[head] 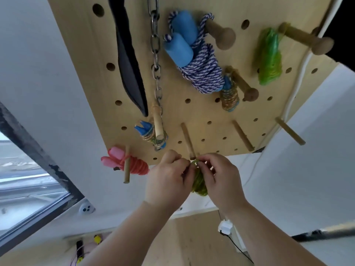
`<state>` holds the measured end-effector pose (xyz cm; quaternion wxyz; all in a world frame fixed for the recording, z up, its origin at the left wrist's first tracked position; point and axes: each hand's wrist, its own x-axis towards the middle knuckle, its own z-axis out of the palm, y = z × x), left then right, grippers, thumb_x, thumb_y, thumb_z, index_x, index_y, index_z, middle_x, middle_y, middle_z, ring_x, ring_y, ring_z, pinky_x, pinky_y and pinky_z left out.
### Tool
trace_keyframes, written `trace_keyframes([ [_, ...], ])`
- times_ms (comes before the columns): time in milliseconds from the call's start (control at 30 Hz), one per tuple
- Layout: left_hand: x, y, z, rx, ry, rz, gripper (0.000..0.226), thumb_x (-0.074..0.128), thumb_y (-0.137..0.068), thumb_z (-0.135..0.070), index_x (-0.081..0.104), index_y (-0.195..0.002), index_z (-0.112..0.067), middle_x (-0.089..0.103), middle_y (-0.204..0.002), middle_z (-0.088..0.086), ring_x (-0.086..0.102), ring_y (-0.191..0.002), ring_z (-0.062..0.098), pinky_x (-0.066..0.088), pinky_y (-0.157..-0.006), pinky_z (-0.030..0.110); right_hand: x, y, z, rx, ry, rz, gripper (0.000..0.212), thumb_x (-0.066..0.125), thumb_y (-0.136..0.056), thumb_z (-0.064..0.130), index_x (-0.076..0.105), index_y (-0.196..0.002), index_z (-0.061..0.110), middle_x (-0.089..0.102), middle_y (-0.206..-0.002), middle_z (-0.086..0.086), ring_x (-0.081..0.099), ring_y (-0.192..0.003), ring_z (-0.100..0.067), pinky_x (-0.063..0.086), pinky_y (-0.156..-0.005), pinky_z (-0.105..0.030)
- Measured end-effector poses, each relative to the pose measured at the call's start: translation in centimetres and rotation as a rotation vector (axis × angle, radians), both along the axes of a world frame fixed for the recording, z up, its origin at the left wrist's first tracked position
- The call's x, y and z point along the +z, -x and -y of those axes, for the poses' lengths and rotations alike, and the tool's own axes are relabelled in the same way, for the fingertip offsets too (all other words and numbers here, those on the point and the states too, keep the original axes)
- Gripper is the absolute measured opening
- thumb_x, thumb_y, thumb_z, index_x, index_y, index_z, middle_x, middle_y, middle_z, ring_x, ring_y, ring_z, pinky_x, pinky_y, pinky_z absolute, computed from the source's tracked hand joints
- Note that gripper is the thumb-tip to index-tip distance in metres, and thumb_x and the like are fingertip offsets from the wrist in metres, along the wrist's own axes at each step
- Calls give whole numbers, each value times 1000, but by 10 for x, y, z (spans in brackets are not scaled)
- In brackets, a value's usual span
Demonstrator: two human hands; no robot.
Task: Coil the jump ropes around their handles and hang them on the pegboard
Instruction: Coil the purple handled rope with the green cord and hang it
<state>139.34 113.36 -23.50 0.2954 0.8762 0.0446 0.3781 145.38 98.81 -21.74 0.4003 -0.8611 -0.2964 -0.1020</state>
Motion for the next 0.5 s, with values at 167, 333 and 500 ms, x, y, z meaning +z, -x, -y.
trace_keyframes([
  [167,-8,-7,-6,-33,-75,45,30,57,-96,-25,70,-75,-7,55,-77,4,55,-55,21,48,-41,37,-4,-8,-2,-7,-16,58,16,58,-97,26,73,-103,22,70,-92,13,62,-85,-5,49,-75,-18],
  [333,-11,-7,-12,-54,-113,127,22,62,-95,-18,73,-84,-3,63,-85,10,63,-64,23,53,-47,39,1,-18,0,83,-108,-16,16,69,-94,10,77,-103,20,73,-96,15,66,-93,-6,50,-83,-17],
  [500,-5,-14,-18,-20,-152,173,22,63,-95,-17,74,-87,0,67,-91,14,66,-68,24,56,-51,38,9,-31,-9,146,-180,-102,18,70,-92,6,79,-102,18,74,-97,13,67,-96,-7,49,-84,-15],
])
